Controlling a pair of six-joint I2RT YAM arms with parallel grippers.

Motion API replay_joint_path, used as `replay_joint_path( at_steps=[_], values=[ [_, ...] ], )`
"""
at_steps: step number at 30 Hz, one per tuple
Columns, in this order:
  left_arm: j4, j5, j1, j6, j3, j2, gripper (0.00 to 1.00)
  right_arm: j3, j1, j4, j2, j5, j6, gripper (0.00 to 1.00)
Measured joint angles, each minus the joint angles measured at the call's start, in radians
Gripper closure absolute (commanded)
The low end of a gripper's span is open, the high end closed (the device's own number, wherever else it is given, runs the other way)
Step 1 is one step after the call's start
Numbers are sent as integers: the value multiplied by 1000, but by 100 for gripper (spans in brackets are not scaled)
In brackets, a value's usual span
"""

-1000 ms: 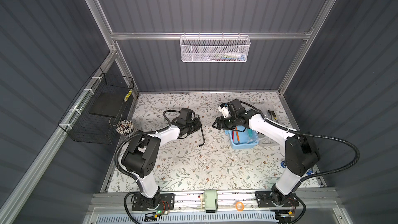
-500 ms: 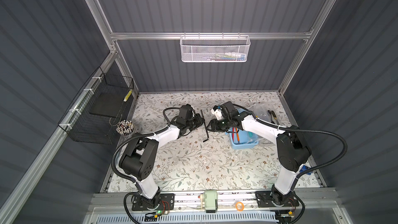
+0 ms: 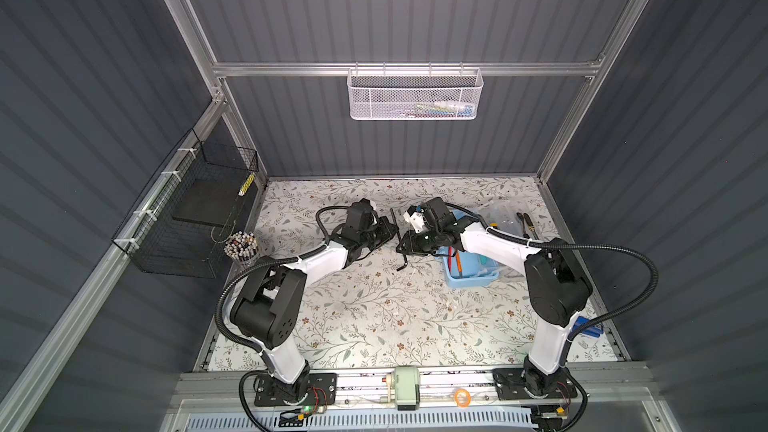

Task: Pack the tool kit
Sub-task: 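Close the right gripper on the black hex key held by the left gripper, then open the left gripper and withdraw while right gripper carries black key to tray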

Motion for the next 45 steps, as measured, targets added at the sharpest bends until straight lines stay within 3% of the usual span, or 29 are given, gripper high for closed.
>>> replay_joint_path(
  at_steps=[8,11,14,18,23,35,45],
  values=[
    [10,14,0,-6,-2,-7,88,2,4,10,-2,-5,2,98],
    [13,23,0,-12,-2,-7,73,0,4,5,-9,-2,1,100],
    [13,34,0,-15,-2,-7,46,-5,4,-6,-26,11,-7,100],
    [-26,14,0,13,-2,-18,22,-5,-1,-48,-69,43,-35,100],
    [-100,-35,-9,63,-2,-75,2,-26,-25,-124,-152,97,-83,100],
    [-230,-132,26,123,-67,-128,0,-103,-211,-289,-304,304,-174,99],
    [-247,-142,27,134,-76,-129,0,-84,-230,-391,-219,460,-243,97]
  ],
)
